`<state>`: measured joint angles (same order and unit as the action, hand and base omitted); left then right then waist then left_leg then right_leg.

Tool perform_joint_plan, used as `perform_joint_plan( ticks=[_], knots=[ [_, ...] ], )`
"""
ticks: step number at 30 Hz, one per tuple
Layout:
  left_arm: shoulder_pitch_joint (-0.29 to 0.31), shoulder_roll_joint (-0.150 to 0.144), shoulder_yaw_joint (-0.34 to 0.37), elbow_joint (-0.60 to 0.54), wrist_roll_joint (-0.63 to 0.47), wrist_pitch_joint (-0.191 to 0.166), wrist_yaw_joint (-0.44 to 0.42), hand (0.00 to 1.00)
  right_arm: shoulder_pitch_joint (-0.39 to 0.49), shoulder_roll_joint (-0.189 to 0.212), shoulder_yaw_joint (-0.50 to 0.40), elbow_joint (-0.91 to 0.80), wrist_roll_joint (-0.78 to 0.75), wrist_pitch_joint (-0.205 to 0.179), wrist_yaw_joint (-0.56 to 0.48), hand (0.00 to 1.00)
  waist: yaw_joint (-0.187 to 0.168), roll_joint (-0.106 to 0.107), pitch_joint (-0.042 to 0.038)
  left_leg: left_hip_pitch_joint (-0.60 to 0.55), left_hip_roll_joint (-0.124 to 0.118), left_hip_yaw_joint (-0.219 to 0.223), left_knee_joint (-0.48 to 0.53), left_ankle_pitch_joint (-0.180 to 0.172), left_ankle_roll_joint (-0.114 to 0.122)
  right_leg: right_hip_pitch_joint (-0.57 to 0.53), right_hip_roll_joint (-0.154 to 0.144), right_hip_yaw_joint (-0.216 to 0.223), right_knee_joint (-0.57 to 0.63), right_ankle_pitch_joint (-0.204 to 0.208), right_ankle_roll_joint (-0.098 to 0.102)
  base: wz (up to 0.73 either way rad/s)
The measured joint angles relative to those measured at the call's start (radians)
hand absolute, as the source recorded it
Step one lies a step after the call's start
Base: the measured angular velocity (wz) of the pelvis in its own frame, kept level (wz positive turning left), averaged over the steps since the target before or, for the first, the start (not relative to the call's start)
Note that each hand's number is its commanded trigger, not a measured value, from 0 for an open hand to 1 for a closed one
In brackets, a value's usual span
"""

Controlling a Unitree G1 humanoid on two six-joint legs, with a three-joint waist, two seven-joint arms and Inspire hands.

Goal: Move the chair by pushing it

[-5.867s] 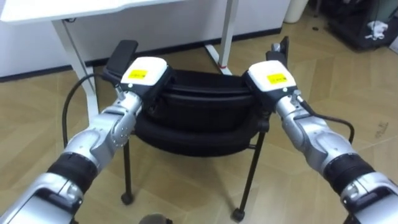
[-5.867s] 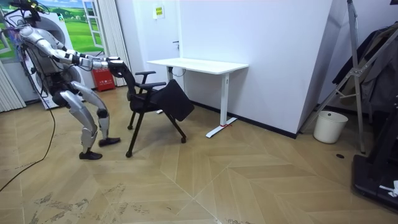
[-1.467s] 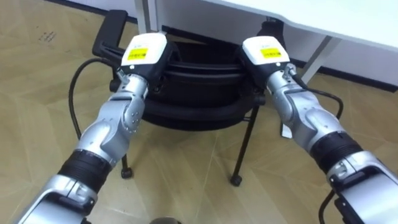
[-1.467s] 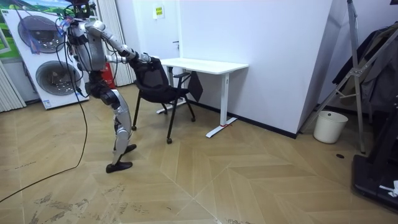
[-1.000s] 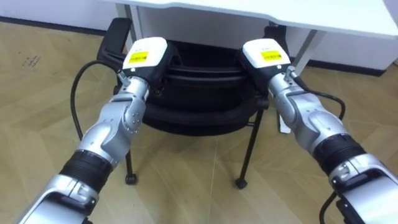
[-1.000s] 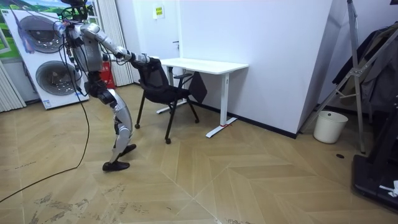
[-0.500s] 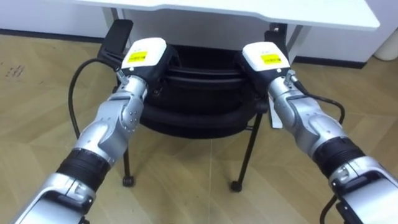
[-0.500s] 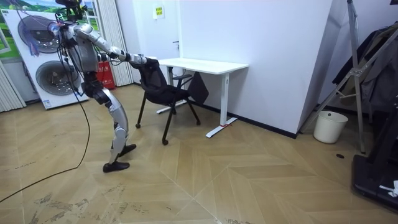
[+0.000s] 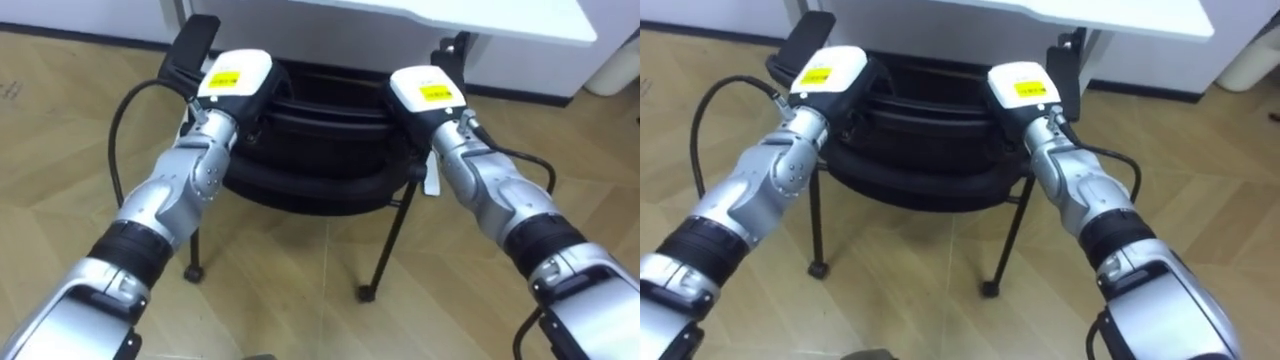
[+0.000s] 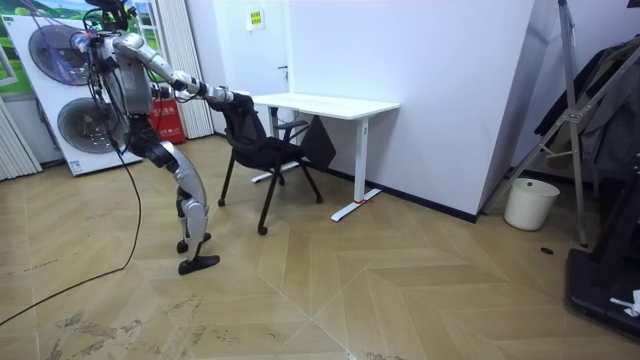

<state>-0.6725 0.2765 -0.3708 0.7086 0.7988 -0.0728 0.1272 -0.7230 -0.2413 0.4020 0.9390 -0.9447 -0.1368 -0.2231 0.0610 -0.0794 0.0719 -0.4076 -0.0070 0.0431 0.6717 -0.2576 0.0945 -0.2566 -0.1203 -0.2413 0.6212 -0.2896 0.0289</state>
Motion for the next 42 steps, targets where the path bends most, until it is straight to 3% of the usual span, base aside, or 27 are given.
perform_joint_plan(
  ticks=[1,2,3,5,6,7,8,9,10,12,16,17,18,19,20,21,22,25,29,32,37,42],
  knots=[
    [-0.006,0.010,0.001,0.002,0.003,-0.011,0.000,1.00,-0.004,0.000,0.000,0.000,-0.002,-0.007,0.001,1.00,0.000,-0.010,0.0053,0.000,-0.005,-0.022,-0.004,0.006,-0.010,-0.002,0.016,0.018,0.003,-0.009,-0.019,0.34],
    [-0.006,0.014,0.001,0.002,0.003,-0.016,0.000,1.00,-0.004,0.000,0.000,0.000,-0.002,-0.012,0.001,1.00,0.000,-0.015,0.0057,0.001,-0.006,-0.029,-0.009,0.010,-0.017,-0.003,0.023,0.024,0.002,-0.015,-0.031,0.33],
    [-0.007,0.023,0.000,0.003,0.002,-0.023,0.000,1.00,-0.004,0.000,0.000,-0.001,-0.003,-0.022,0.005,1.00,-0.003,-0.023,0.0043,0.002,-0.008,-0.046,-0.024,0.023,-0.039,0.001,0.031,0.016,-0.009,-0.020,-0.055,0.38],
    [-0.007,0.031,0.001,0.005,0.000,-0.030,0.001,1.00,-0.004,0.001,0.000,-0.002,-0.003,-0.030,0.004,1.00,-0.010,-0.034,0.0043,-0.001,-0.007,-0.056,-0.037,0.045,-0.142,0.019,0.021,-0.020,-0.049,-0.015,-0.062,0.43],
    [-0.007,0.031,0.003,0.009,0.000,-0.031,-0.001,1.00,-0.006,-0.001,-0.001,-0.001,-0.005,-0.037,0.008,1.00,-0.029,-0.034,0.0078,-0.038,0.022,-0.039,0.044,0.067,-0.205,0.041,0.008,-0.063,-0.050,-0.026,-0.073,0.71],
    [-0.002,0.030,-0.005,0.023,-0.002,-0.032,-0.005,1.00,0.001,0.001,0.000,0.013,-0.004,-0.040,0.017,1.00,-0.048,-0.025,0.0152,-0.058,0.071,-0.002,0.211,0.076,-0.148,0.080,0.014,-0.097,-0.025,-0.061,-0.080,0.72],
    [0.008,0.027,-0.008,0.023,-0.003,-0.033,-0.006,1.00,0.006,0.000,0.001,0.016,-0.004,-0.043,0.027,1.00,-0.047,-0.024,0.0157,-0.058,0.092,0.011,0.257,0.076,-0.139,0.095,0.017,-0.103,-0.005,-0.085,-0.083,0.45],
    [0.027,0.016,-0.011,0.023,-0.003,-0.035,-0.005,1.00,0.022,0.001,0.001,0.015,-0.005,-0.049,0.044,1.00,-0.041,-0.022,0.0168,-0.060,0.123,0.042,0.324,0.088,-0.116,0.121,0.024,-0.103,0.035,-0.128,-0.084,0.14],
    [0.038,0.014,-0.013,0.023,-0.005,-0.035,-0.005,1.00,0.032,0.001,0.000,0.010,-0.007,-0.049,0.055,1.00,-0.042,-0.022,0.0159,-0.061,0.132,0.051,0.362,0.100,-0.100,0.137,0.022,-0.107,0.057,-0.160,-0.075,0.10],
    [0.049,0.011,-0.013,0.024,-0.016,-0.031,-0.001,1.00,0.035,0.000,0.001,0.004,-0.010,-0.049,0.065,1.00,-0.052,-0.015,0.0140,-0.059,0.142,0.071,0.371,0.115,-0.080,0.155,0.023,-0.118,0.059,-0.172,-0.077,0.22],
    [0.076,0.004,-0.004,0.017,-0.033,-0.014,0.003,1.00,0.039,-0.005,0.014,-0.016,-0.037,-0.045,0.072,1.00,-0.051,0.003,0.0073,-0.041,0.133,0.075,0.344,0.117,-0.078,0.174,0.018,-0.111,0.054,-0.157,-0.094,-0.01],
    [0.091,0.005,-0.004,0.015,-0.045,-0.011,0.010,1.00,0.041,-0.004,0.024,-0.018,-0.043,-0.041,0.071,1.00,-0.046,0.013,-0.0007,-0.030,0.116,0.069,0.314,0.090,-0.086,0.178,0.014,-0.102,0.049,-0.156,-0.096,0.04],
    [0.098,-0.010,0.000,0.010,-0.050,-0.004,0.016,1.00,0.047,-0.017,0.026,-0.036,-0.047,-0.041,0.074,1.00,-0.059,0.022,-0.0067,-0.011,0.088,0.042,0.199,0.052,-0.101,0.178,0.013,-0.101,0.038,-0.153,-0.092,0.00],
    [0.098,-0.019,-0.001,0.006,-0.050,0.005,0.017,1.00,0.057,-0.028,0.026,-0.047,-0.047,-0.040,0.073,1.00,-0.049,0.025,-0.0070,0.017,0.078,0.038,0.045,0.058,-0.108,0.177,0.012,-0.089,0.035,-0.152,-0.090,-0.09],
    [0.100,-0.023,-0.001,0.003,-0.050,0.008,0.015,1.00,0.062,-0.033,0.026,-0.050,-0.047,-0.040,0.073,1.00,-0.037,0.027,-0.0085,0.030,0.078,0.037,-0.020,0.068,-0.116,0.176,0.013,-0.079,0.035,-0.152,-0.089,-0.51],
    [0.106,-0.031,-0.003,-0.006,-0.049,0.014,0.008,1.00,0.071,-0.039,0.028,-0.057,-0.046,-0.038,0.073,1.00,-0.018,0.025,-0.0107,0.048,0.073,0.041,-0.066,0.103,-0.092,0.175,0.014,-0.050,0.032,-0.153,-0.080,-0.61],
    [0.115,-0.032,-0.004,-0.022,-0.047,0.022,0.006,1.00,0.075,-0.044,0.028,-0.064,-0.047,-0.038,0.073,1.00,0.000,0.023,-0.0146,0.066,0.062,0.040,-0.091,0.107,-0.089,0.171,0.014,-0.025,0.014,-0.144,-0.067,-0.57],
    [0.115,-0.026,-0.002,-0.038,-0.046,0.030,-0.004,1.00,0.078,-0.049,0.028,-0.088,-0.055,-0.035,0.073,1.00,0.003,0.022,-0.0157,0.090,0.047,0.064,-0.149,0.116,-0.074,0.165,0.012,0.007,-0.037,-0.119,-0.044,-0.27],
    [0.118,-0.016,0.008,-0.061,-0.047,0.031,-0.016,1.00,0.079,-0.051,0.028,-0.115,-0.060,-0.029,0.073,1.00,0.002,0.015,-0.0193,0.108,0.030,0.094,-0.190,0.124,-0.060,0.164,-0.007,0.027,-0.073,-0.103,-0.026,-0.16],
    [0.120,-0.017,0.010,-0.084,-0.046,0.042,-0.022,1.00,0.079,-0.051,0.028,-0.127,-0.061,-0.022,0.072,1.00,0.003,0.006,-0.0258,0.108,0.028,0.119,-0.193,0.118,-0.049,0.157,-0.019,0.040,-0.083,-0.097,-0.017,-0.19],
    [0.124,-0.014,0.017,-0.105,-0.038,0.050,-0.024,1.00,0.079,-0.053,0.028,-0.143,-0.066,-0.013,0.069,1.00,0.028,0.005,-0.0262,0.122,0.038,0.151,-0.203,0.108,-0.043,0.150,-0.018,0.074,-0.111,-0.078,-0.008,-0.26],
    [0.125,-0.012,0.017,-0.111,-0.038,0.049,-0.026,1.00,0.080,-0.050,0.035,-0.144,-0.069,-0.002,0.062,1.00,0.054,0.006,-0.0268,0.135,0.057,0.175,-0.229,0.109,-0.044,0.158,-0.002,0.074,-0.163,-0.041,-0.008,-0.22]
  ],
)
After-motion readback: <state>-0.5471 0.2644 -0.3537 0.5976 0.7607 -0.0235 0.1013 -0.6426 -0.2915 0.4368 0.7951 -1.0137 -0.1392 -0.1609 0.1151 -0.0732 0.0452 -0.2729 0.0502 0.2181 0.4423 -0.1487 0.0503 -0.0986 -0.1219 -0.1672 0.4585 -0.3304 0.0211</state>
